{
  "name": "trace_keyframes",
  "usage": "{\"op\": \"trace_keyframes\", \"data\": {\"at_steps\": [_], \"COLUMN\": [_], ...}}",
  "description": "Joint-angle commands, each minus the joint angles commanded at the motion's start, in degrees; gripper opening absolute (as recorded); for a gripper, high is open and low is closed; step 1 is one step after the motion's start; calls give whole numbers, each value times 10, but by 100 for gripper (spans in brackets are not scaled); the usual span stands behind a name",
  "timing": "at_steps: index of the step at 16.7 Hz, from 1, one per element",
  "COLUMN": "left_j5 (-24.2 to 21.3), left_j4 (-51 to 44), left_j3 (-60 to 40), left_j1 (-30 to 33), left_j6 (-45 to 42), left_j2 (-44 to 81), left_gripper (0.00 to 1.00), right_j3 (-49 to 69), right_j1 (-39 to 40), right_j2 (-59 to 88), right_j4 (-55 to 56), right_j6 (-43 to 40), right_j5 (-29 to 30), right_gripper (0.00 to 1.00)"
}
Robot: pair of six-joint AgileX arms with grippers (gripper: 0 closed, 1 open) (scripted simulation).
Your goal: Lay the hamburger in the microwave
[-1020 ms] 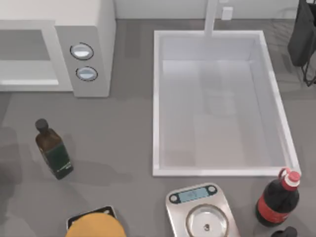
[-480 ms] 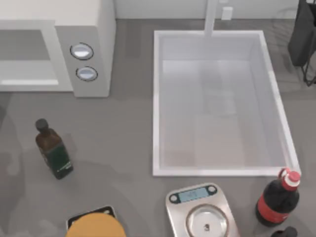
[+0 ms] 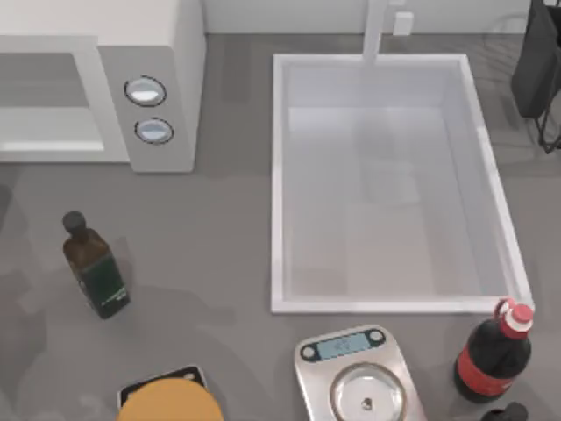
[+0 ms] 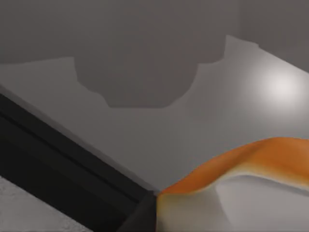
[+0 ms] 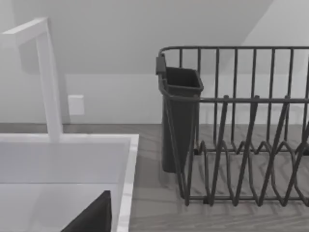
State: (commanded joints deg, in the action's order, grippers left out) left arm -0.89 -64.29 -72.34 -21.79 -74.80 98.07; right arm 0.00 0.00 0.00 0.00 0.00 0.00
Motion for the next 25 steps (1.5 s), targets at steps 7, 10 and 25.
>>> {"op": "trace_keyframes", "data": {"at_steps": [7,10,25], "left_j5": [-64,-101,-147], "left_j4": [207,369,1118], "left_j3": [54,90,235], "left_j1": [20,40,79], "left_j6": [160,260,670], "left_j2": [33,60,207], "left_gripper": [0,0,0], "right_j3": [0,0,0], "right_j1": [0,0,0], "right_j2": [0,0,0], "right_j4": [0,0,0], "right_j6": [0,0,0], "right_j5": [0,0,0], "right_gripper": [100,100,100]}}
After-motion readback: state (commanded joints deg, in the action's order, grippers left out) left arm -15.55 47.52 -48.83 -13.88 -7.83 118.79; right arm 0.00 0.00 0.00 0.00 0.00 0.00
